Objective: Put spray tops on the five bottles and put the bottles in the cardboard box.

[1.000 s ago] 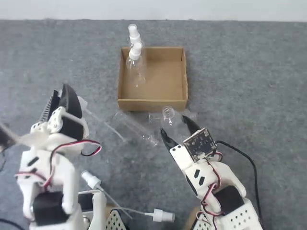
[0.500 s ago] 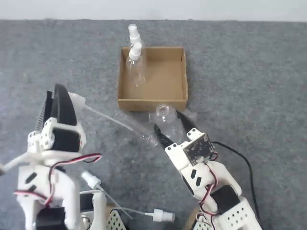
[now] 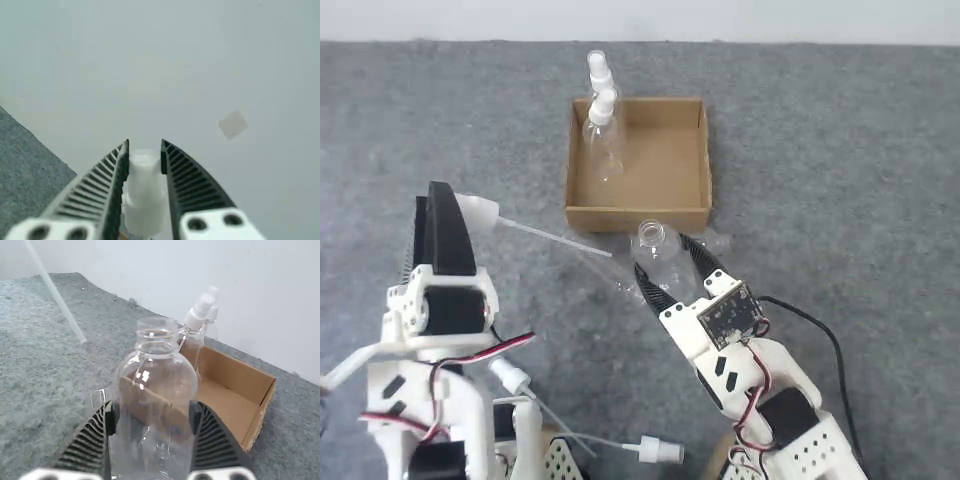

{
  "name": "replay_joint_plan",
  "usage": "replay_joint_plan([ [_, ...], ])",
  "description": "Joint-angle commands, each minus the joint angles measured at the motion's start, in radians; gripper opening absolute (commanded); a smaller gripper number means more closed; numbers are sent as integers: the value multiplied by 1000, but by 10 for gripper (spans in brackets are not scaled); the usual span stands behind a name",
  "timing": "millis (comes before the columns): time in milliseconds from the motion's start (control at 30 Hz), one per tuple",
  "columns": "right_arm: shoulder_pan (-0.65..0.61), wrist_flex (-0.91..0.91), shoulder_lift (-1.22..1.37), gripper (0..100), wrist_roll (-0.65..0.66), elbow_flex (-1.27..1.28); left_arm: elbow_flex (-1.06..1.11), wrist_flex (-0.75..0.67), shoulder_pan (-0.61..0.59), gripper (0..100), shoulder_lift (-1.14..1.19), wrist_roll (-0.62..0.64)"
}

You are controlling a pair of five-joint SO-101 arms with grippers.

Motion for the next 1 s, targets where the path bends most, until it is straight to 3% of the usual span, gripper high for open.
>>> replay_joint_plan([
  [0,-39,-13,5,7,123,25,-10,-32,0,11,-15,32],
  [200,-104,51,4,7,324,25,-15,-37,5,11,-15,54],
  [967,-101,56,4,7,322,25,-50,-31,-2,11,-15,48],
])
